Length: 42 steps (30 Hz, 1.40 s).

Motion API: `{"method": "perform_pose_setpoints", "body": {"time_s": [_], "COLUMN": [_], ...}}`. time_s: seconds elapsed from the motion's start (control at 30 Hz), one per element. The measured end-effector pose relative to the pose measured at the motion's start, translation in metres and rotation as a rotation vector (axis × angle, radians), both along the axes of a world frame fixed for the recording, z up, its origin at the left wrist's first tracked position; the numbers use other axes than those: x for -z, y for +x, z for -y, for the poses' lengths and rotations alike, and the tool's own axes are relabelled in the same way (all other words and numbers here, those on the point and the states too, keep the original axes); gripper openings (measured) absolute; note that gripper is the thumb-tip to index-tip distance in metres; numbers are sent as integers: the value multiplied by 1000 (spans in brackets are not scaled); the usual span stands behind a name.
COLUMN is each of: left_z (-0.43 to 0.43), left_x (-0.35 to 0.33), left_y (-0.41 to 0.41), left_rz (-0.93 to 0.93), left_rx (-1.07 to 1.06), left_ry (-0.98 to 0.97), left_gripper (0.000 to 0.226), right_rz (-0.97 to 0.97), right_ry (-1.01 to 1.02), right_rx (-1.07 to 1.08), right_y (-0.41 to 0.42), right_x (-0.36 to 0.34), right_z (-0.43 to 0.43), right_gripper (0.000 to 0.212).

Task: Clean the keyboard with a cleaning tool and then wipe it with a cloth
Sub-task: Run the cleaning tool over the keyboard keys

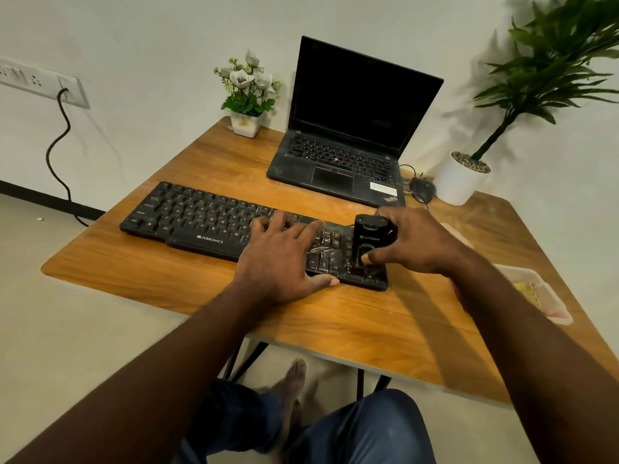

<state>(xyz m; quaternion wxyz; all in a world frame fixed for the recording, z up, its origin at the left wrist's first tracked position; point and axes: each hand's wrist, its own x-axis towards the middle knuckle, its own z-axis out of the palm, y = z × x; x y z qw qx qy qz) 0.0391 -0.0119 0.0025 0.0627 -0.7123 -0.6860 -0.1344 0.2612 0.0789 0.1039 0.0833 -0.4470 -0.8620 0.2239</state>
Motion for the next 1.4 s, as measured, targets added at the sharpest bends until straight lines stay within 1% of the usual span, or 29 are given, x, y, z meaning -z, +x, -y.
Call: {"method": "perform_pose_setpoints", "body": {"time_s": [0.07,0.17,0.23,0.33,0.47,0.57,0.67,0.8,0.9,0.97,1.03,1.07,1.2,1.3,1.37,1.4], "left_z": [0,1,1,0,1,2,1,1,1,1,2,2,2,1,1,1], "left_x": [0,1,1,1,2,2,1,1,2,2,1,1,0,1,1,1], "left_y": [0,0,0,0,-1,0,0,0,0,0,0,0,0,0,1,1], "left_rz": [-1,2,4,3,16,12,9,12,10,10,9,10,9,9,12,13], "left_rx": [2,4,1,3,12,9,10,9,11,10,7,7,4,4,7,8], "left_ry": [0,11,15,16,22,37,40,31,35,39,34,33,23,25,26,27], "left_gripper": [105,104,104,104,102,101,101,101,101,101,101,102,102,102,101,101], "right_rz": [-21,-121,-93,-19,-117,-104,-60,-79,-172,-196,-142,-102,-8,-61,-97,-81], "right_ry": [-5,102,63,-12,121,151,216,306,306,289,297,297,320,340,297,298], "right_rx": [-14,104,81,-26,1,-85,-61,42,68,6,-59,-56,45,23,-49,-91], "right_y": [2,-3,-1,7,-9,-14,20,65,50,28,15,17,47,38,17,10], "right_x": [-5,3,8,-1,1,18,24,26,35,41,42,39,26,24,29,31], "right_z": [-1,-1,3,11,21,31,34,34,41,50,52,50,37,43,52,55], "right_gripper": [40,43,42,38,39,38,44,36,35,35,34,36,46,44,42,41]}}
